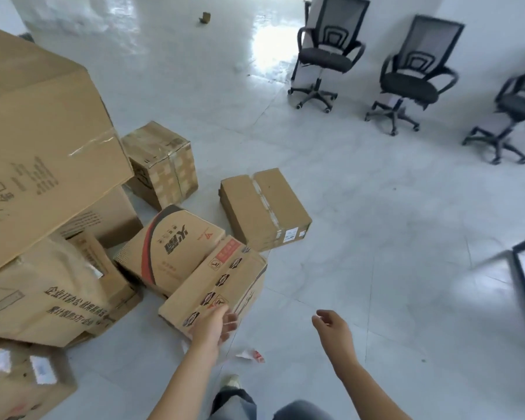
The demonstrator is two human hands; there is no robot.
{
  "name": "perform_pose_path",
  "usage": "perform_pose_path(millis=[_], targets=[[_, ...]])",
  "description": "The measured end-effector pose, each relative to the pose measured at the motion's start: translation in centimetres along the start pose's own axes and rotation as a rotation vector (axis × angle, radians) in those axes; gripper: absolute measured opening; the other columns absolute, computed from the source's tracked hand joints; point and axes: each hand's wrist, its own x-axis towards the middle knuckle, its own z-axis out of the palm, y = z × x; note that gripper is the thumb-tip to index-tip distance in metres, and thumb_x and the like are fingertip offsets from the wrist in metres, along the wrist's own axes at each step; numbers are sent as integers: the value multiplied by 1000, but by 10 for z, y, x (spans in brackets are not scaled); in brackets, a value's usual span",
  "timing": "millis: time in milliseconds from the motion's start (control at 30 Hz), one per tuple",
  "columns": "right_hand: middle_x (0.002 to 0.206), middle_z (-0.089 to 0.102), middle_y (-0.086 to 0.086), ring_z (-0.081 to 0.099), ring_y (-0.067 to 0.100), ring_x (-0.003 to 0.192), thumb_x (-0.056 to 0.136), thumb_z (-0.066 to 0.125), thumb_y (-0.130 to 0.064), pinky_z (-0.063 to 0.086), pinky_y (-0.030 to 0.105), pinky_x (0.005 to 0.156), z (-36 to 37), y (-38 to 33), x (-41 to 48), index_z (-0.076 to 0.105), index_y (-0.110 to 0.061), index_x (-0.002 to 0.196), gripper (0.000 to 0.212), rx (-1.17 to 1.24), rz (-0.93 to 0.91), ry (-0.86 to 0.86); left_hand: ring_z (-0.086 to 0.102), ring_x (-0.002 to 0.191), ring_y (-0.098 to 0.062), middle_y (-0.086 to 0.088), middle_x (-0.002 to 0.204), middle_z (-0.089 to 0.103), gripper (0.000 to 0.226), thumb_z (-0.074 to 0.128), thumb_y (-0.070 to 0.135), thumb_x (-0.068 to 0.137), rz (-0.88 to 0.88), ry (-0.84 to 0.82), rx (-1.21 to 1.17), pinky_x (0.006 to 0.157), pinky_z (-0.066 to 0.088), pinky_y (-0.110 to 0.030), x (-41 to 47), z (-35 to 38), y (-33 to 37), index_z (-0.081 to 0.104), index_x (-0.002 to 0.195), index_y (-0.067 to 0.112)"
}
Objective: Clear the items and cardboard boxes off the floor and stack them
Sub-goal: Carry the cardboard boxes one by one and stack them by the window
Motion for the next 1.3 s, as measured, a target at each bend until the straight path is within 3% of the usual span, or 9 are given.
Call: perform_pose_path(millis=[300, 600, 833, 933, 1067, 1233, 1300], targets=[[119, 57, 9, 51, 15, 98, 89, 56, -17, 37, 24, 83, -35, 8, 60, 55, -11, 124, 35, 25, 147, 50, 57, 60, -20, -10, 73, 65, 15, 50, 10, 92, -127, -189, 269, 57, 39, -25, 42, 101, 18, 61, 82, 5], [111, 51, 2, 50, 16, 105, 90, 56, -21, 39, 26, 84, -167, -51, 229, 51, -15, 128, 39, 235, -21, 180, 54, 60, -21, -10, 72, 61, 16, 48, 9, 93, -23, -139, 280, 54, 34, -25, 101, 268, 93, 57, 79, 5], [120, 53, 5, 50, 14, 102, 90, 55, -22, 42, 26, 86, -225, -68, 307, 51, -14, 128, 39, 259, 56, 123, 58, 66, -22, -10, 76, 65, 16, 50, 12, 93, 82, -190, 401, 61, 40, -27, 108, 387, 125, 60, 83, 7], [125, 53, 6, 51, 14, 104, 90, 54, -24, 43, 28, 91, -221, -66, 328, 50, -16, 129, 40, 195, 97, 29, 54, 62, -23, -12, 74, 62, 18, 48, 10, 94, 16, -139, 362, 57, 38, -27, 123, 402, 132, 59, 81, 5], [125, 53, 6, 50, 14, 101, 90, 53, -22, 41, 25, 86, -237, -94, 390, 50, -14, 129, 40, 201, 100, 44, 53, 60, -22, -10, 71, 60, 22, 48, 11, 95, -19, -71, 280, 55, 36, -27, 165, 427, 162, 57, 75, 7], [121, 53, 4, 52, 15, 106, 90, 54, -23, 42, 25, 85, -247, -153, 467, 52, -15, 127, 38, 104, 22, 19, 57, 45, -16, -8, 66, 60, 21, 47, 10, 95, 11, -89, 164, 51, 37, -25, 224, 482, 241, 56, 76, 7], [122, 53, 4, 52, 15, 108, 90, 54, -23, 42, 25, 87, -248, -181, 497, 52, -14, 127, 38, 68, -12, 21, 56, 48, -17, -9, 68, 60, 20, 47, 9, 95, 55, -122, 146, 48, 39, -23, 242, 502, 280, 56, 77, 6]])
